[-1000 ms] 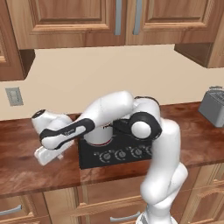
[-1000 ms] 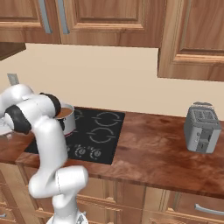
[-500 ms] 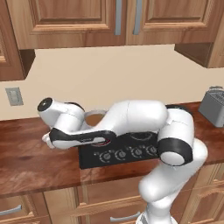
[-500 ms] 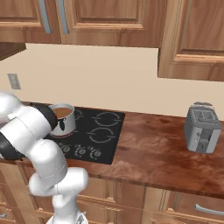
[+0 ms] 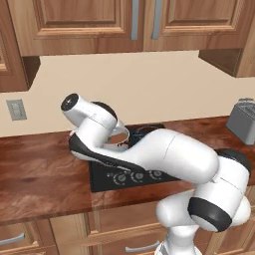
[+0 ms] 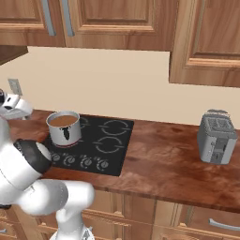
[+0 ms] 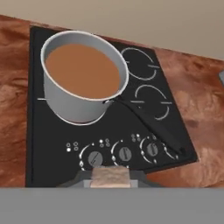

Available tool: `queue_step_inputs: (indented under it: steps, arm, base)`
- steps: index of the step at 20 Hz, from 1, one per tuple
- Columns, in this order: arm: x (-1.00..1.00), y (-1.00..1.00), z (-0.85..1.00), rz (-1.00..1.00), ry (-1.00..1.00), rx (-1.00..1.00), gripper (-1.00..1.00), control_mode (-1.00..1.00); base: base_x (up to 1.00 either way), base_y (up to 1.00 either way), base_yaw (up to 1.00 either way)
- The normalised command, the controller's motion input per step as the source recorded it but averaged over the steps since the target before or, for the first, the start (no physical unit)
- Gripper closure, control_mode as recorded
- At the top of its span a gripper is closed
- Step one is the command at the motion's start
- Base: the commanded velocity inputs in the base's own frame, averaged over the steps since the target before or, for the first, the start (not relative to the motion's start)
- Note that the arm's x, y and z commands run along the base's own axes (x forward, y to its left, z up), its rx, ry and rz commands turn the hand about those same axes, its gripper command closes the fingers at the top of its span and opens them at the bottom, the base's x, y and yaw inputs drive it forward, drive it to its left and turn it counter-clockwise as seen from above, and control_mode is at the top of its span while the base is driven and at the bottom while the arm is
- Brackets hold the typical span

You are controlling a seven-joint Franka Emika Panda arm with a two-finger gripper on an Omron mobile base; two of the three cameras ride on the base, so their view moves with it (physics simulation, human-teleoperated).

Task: Pick up the sugar cube(s) and place them in the saucepan with hot chocolate.

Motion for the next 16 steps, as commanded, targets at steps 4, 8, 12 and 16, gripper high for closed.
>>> queue_step_inputs:
  steps: [4,8,12,16]
  arm:
    - [0.25,-0.96,0.44,-0.10,0.00,0.06,1.00,-1.00]
    - [0.49,-0.83,0.09,-0.14,0.20,0.04,1.00,-1.00]
    - [0.46,-0.43,-0.03,-0.07,0.25,0.05,1.00,-1.00]
    - [0.12,-0.04,-0.06,0.03,0.05,0.23,1.00,-1.00]
  base:
    - [0.00,0.00,0.00]
    - [0.00,0.00,0.00]
    - [0.00,0.00,0.00]
    - [0.00,0.00,0.00]
